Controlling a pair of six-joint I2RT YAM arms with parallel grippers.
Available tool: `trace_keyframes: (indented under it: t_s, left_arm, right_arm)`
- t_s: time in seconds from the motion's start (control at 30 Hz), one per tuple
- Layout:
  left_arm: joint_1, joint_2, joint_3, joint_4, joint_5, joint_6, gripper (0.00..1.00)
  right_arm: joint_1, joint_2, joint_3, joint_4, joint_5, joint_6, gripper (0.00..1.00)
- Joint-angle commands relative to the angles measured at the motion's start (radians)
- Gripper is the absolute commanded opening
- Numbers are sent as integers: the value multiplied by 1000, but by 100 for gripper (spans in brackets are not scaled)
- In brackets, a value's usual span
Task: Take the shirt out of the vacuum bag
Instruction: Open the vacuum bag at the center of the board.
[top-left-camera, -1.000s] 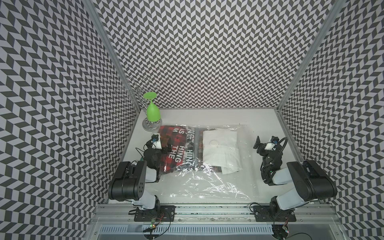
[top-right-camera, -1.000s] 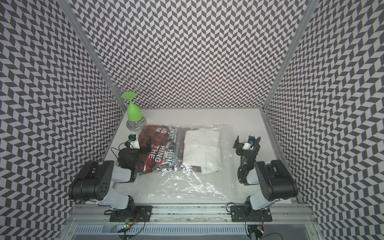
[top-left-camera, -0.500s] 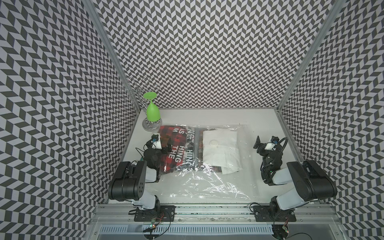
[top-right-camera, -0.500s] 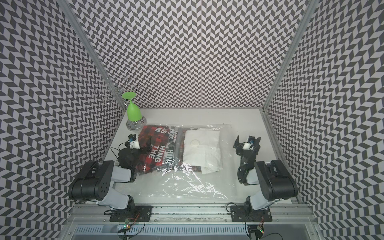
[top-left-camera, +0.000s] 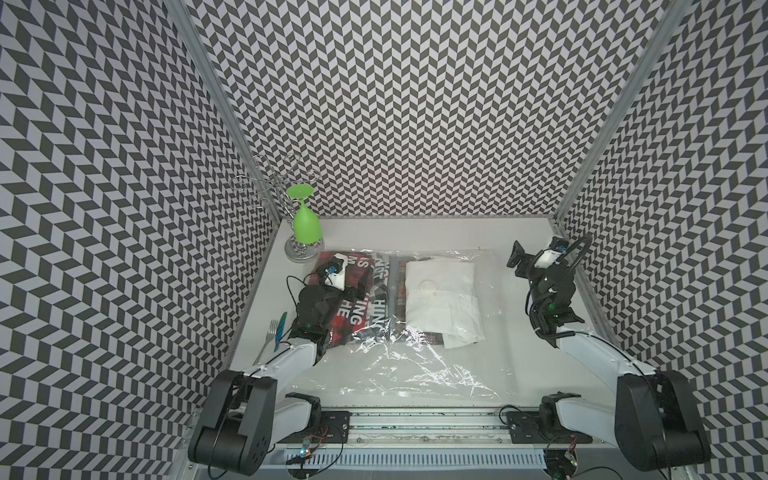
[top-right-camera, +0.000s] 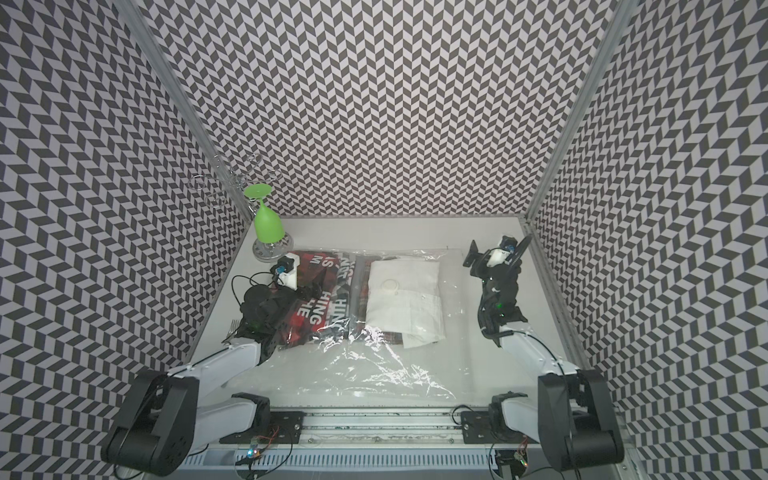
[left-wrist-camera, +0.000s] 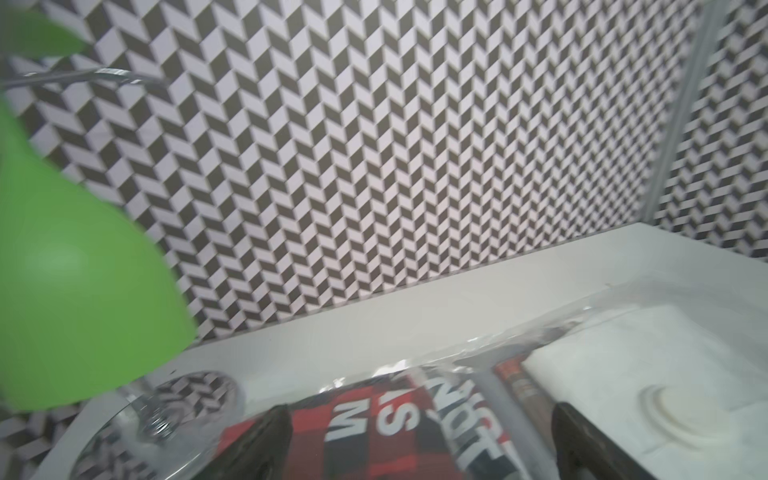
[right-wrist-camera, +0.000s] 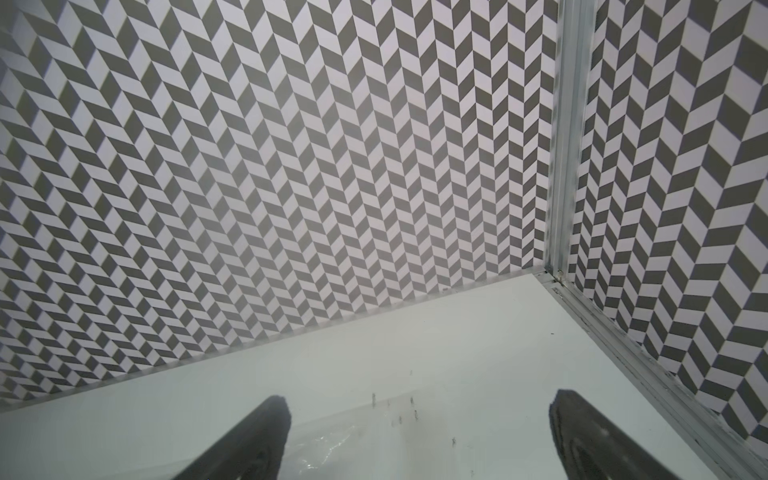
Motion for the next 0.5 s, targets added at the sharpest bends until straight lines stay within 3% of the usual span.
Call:
trace_keyframes:
  t_s: [0.0, 0.1, 0.2, 0.33, 0.47]
  left_arm:
    - [-107, -87, 48, -187, -28, -105, 99]
    - [-224, -108, 127, -292, -24, -218, 99]
    - [-285, -71, 237, -451, -1, -352, 99]
    - [-299, 63, 415, -688, 22, -543, 99]
    - [-278, 339, 683, -918, 269, -624, 99]
  right_arm:
    - [-47, 19, 58, -285, -241, 171, 100]
    - [-97, 95, 171, -438, -403, 216, 99]
    - [-168, 194, 244, -558, -621, 217, 94]
    - [-260, 332, 227, -489, -879, 301, 88]
    - [-266, 452, 213, -366, -1063, 399, 68]
